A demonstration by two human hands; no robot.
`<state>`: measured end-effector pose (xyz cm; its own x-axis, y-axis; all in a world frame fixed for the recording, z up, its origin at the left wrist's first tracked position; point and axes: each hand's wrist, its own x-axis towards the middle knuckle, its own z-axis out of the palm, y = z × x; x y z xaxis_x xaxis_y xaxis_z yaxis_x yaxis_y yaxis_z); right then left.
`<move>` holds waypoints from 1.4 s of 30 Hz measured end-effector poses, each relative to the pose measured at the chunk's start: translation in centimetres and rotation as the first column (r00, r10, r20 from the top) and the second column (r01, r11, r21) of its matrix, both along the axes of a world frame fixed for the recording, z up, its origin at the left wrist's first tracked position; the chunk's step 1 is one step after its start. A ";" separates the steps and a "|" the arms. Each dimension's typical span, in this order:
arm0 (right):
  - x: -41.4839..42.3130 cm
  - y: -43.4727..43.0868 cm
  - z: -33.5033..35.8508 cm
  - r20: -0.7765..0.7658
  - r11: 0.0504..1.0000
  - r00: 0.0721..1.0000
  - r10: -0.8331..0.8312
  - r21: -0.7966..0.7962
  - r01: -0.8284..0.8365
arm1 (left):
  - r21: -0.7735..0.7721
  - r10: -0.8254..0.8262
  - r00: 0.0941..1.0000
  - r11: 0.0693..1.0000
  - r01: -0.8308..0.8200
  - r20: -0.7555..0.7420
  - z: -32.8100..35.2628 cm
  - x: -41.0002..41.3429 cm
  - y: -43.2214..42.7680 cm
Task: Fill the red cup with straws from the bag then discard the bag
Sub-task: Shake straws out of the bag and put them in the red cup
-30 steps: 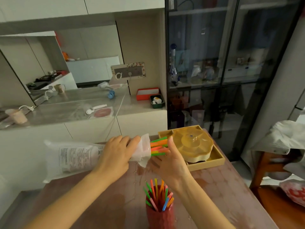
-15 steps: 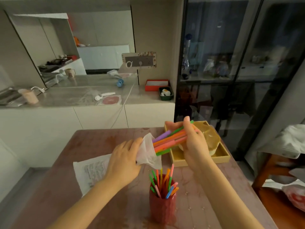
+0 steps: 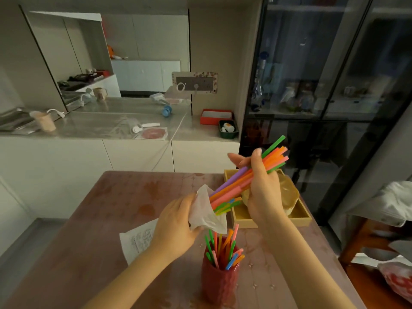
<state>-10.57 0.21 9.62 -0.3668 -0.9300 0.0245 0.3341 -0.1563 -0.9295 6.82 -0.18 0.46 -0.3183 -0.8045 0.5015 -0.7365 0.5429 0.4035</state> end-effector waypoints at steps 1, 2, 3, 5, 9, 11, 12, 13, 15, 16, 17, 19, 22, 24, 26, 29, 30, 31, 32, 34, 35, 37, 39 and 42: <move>0.0 -0.1 0.9 0.008 1.000 1.000 0.015 -0.020 -0.015 | 0.007 0.005 1.000 1.000 -0.005 -0.020 -0.1 0.2 -0.2; 0.0 -0.3 1.8 0.004 0.999 1.000 0.029 -0.043 -0.029 | 0.021 0.013 0.999 1.000 -0.012 -0.046 -0.2 0.4 -0.5; 0.0 -0.5 2.7 -0.031 0.998 0.999 0.033 -0.059 -0.035 | 0.042 0.017 0.997 0.999 -0.014 -0.070 -0.3 0.7 -0.7; 0.0 -0.7 4.3 -0.097 0.995 0.995 0.032 -0.092 -0.040 | 0.074 0.025 0.993 0.997 -0.016 -0.116 -0.2 1.1 -1.0; -0.1 -1.1 6.4 -0.075 0.983 0.994 0.074 -0.161 -0.085 | 0.094 0.044 0.980 0.995 -0.026 -0.194 -0.1 1.5 -0.8; -0.1 -1.2 6.8 -0.087 0.982 0.994 0.065 -0.169 -0.079 | 0.097 0.055 0.977 0.995 -0.036 -0.206 0.1 1.5 -0.7; 0.0 -1.3 6.8 -0.050 0.978 0.995 0.092 -0.184 -0.100 | 0.102 0.053 0.976 0.994 -0.032 -0.213 0.2 1.6 -0.7; 0.1 -1.5 6.9 0.002 0.972 0.993 0.117 -0.206 -0.114 | 0.103 0.045 0.973 0.994 -0.022 -0.225 0.3 1.7 -0.6; -0.1 -1.6 7.0 0.075 0.973 0.995 0.069 -0.225 -0.051 | 0.108 0.040 0.973 0.994 -0.016 -0.227 0.2 1.9 -0.7; -0.4 -1.6 7.0 0.108 0.973 0.994 0.028 -0.231 -0.002 | 0.118 0.047 0.976 0.993 -0.022 -0.212 0.1 2.1 -0.8; -0.7 -1.7 7.1 0.148 0.970 0.989 0.004 -0.241 0.032 | 0.124 0.052 0.978 0.992 -0.027 -0.203 0.1 2.2 -0.8; -1.5 -1.7 7.1 0.225 0.966 0.974 -0.012 -0.249 0.070 | 0.135 0.057 0.976 0.990 -0.029 -0.209 -0.1 2.5 -0.8; -3.2 -1.8 6.7 0.345 0.966 0.938 -0.044 -0.226 0.128 | 0.161 0.055 0.971 0.987 -0.018 -0.232 -0.1 2.7 -0.5; -4.5 -1.8 6.3 0.417 0.962 0.905 -0.087 -0.199 0.185 | 0.169 0.059 0.972 0.985 -0.021 -0.225 -0.2 2.8 -0.4; -5.9 -1.8 5.7 0.485 0.957 0.865 -0.129 -0.169 0.237 | 0.177 0.074 0.970 0.984 -0.033 -0.231 -0.1 2.8 -0.2; -8.2 -1.6 4.6 0.580 0.949 0.799 -0.159 -0.133 0.285 | 0.195 0.081 0.969 0.980 -0.034 -0.235 -0.1 3.1 -0.2; -9.0 -1.4 4.0 0.603 0.947 0.780 -0.170 -0.119 0.299 | 0.207 0.086 0.968 0.978 -0.036 -0.235 -0.3 3.3 -0.2; -9.7 -1.1 3.4 0.622 0.944 0.761 -0.183 -0.104 0.312 | 0.218 0.096 0.968 0.975 -0.044 -0.232 -0.5 3.5 -0.2; -10.4 -0.8 2.8 0.637 0.942 0.745 -0.198 -0.086 0.324 | 0.226 0.110 0.968 0.972 -0.058 -0.227 -0.6 3.8 -0.2; -11.4 -0.1 1.6 0.648 0.939 0.729 -0.220 -0.062 0.338 | 0.236 0.133 0.968 0.968 -0.081 -0.212 -1.0 4.2 -0.1; -11.6 0.3 1.0 0.635 0.938 0.738 -0.229 -0.060 0.343 | 0.240 0.142 0.968 0.967 -0.090 -0.207 -1.0 4.3 -0.1; -11.7 1.0 0.1 0.551 0.937 0.800 -0.237 -0.087 0.337 | 0.240 0.161 0.967 0.964 -0.111 -0.198 -1.1 4.6 -0.1; -11.1 1.3 -0.6 0.413 0.947 0.887 -0.205 -0.147 0.287 | 0.244 0.180 0.965 0.961 -0.131 -0.190 -1.1 4.8 -0.3; -9.3 1.6 -0.7 0.203 0.962 0.974 -0.105 -0.229 0.152 | 0.250 0.199 0.965 0.956 -0.153 -0.170 -1.2 4.6 -0.5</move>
